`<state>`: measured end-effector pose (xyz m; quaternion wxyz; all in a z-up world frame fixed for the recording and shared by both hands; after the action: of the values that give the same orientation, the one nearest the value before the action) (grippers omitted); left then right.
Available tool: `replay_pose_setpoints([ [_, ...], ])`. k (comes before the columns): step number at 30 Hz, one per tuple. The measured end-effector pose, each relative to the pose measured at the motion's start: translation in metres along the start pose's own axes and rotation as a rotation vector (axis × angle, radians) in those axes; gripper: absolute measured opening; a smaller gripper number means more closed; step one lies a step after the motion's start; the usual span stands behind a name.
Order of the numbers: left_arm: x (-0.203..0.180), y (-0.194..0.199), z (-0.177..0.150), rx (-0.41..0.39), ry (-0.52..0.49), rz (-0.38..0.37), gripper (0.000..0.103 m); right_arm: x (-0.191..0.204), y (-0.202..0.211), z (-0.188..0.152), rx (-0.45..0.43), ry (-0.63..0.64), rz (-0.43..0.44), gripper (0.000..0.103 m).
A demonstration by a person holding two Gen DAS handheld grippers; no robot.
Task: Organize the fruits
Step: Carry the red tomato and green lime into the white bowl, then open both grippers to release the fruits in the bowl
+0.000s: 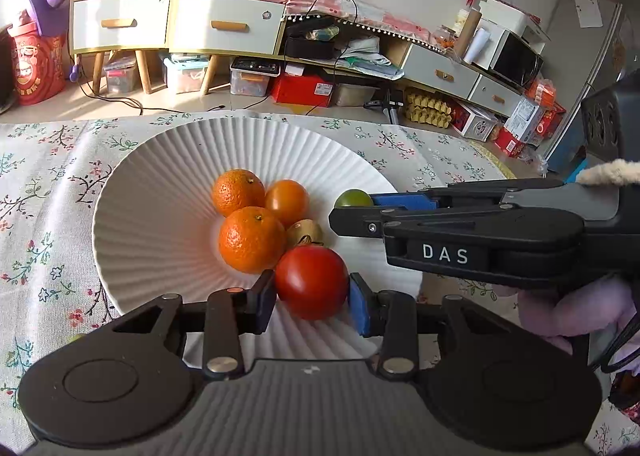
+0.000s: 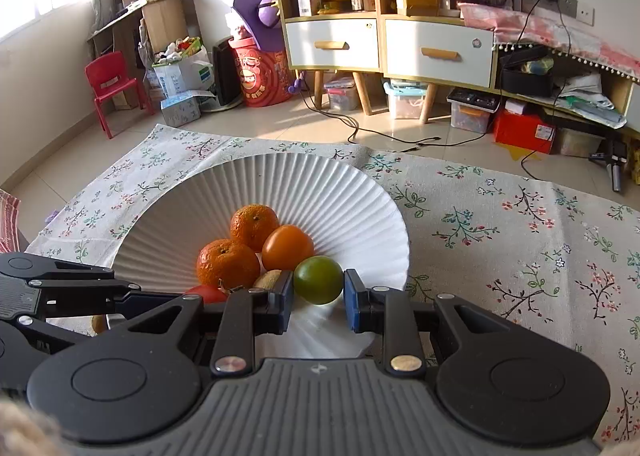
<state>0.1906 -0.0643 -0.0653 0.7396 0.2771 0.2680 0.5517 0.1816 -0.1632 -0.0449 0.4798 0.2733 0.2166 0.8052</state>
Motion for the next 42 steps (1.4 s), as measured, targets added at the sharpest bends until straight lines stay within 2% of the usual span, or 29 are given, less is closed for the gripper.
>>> replay_pose_setpoints([
  [4,-0.001,-0.002,0.001,-0.008,-0.015,0.007,0.032,0.0,-0.002,0.003,-0.002,0.001,-0.001,0.024],
  [8,0.001,-0.003,0.001,-0.006,0.011,0.005,0.032,0.0,-0.005,0.002,-0.004,-0.007,0.011,0.024],
  [17,0.003,-0.005,0.0,-0.033,-0.009,-0.018,0.033,-0.003,-0.012,0.006,-0.02,-0.054,0.041,0.024],
  [24,0.002,-0.002,-0.002,-0.041,-0.04,-0.003,0.034,-0.001,-0.012,0.006,-0.025,-0.067,0.045,0.027],
  [30,0.006,0.005,0.001,-0.051,-0.054,0.017,0.046,0.0,-0.007,0.006,-0.019,-0.069,0.04,0.029],
  [34,0.01,0.017,0.003,-0.063,-0.045,0.045,0.059,0.002,0.003,0.007,-0.036,-0.089,0.04,0.033],
  [40,0.016,0.036,-0.003,-0.07,-0.042,0.074,0.077,0.007,0.023,0.003,-0.055,-0.097,0.022,0.052],
  [42,0.018,0.043,-0.005,-0.074,-0.045,0.081,0.083,0.01,0.031,0.0,-0.061,-0.101,0.007,0.067],
])
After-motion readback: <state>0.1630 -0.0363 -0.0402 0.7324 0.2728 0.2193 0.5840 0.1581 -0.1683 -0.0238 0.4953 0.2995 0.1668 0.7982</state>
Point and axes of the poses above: each gripper's, at about its wrist camera, not at the fingertips, and y roughly against the way its jaws point, x to its left, z to its top, the point moved 8 cm from there along -y, roughly the way its jaws point, and after that the axes turned 12 degrees about z, right-handed, at the moved point
